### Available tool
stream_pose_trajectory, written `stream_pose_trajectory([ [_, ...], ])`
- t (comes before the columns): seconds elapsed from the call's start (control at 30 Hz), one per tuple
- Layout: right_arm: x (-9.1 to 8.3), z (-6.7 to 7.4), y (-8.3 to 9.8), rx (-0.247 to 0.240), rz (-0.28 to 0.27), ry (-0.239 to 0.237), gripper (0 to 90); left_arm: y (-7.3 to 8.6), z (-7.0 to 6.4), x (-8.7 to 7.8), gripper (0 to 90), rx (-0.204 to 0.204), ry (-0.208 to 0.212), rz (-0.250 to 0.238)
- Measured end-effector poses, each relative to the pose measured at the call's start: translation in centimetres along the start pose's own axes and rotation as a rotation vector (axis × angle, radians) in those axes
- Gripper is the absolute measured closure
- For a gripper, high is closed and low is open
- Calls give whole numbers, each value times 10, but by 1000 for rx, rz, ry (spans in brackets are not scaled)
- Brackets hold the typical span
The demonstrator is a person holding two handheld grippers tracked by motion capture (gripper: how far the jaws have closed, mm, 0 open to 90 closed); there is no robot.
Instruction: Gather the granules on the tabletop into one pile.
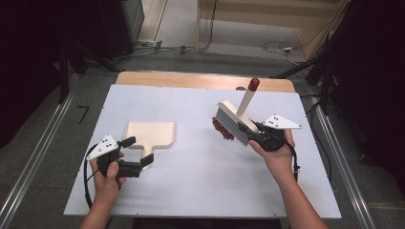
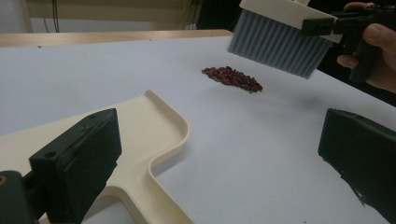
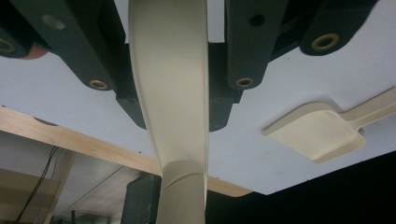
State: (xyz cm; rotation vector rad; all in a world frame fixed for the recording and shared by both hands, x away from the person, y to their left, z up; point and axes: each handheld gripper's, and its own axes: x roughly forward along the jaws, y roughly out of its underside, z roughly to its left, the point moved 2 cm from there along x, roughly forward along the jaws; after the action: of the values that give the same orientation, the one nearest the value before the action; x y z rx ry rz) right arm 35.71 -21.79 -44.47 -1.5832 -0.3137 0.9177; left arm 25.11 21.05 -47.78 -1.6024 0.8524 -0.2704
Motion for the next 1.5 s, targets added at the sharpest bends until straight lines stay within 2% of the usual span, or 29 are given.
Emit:
stream_pose_trajectory([
  [0.2,-24,-8,7,23,-4,37,657,0,-2,1,0,8,-1,3],
  [0.4,-47,-16,19,76,-3,75,657,0,-2,1,0,14,-5,3],
  [0.7,-74,-26,38,102,9,123,657,0,-4,0,0,21,-8,0],
  [1.13,-96,-45,63,158,21,161,657,-1,-2,-3,0,26,-12,-10],
  [1.2,-97,-48,67,158,22,165,657,-1,-2,-3,0,38,-14,-8],
  [1.5,-101,-56,74,195,32,178,657,-2,-1,-1,0,39,-23,-7],
])
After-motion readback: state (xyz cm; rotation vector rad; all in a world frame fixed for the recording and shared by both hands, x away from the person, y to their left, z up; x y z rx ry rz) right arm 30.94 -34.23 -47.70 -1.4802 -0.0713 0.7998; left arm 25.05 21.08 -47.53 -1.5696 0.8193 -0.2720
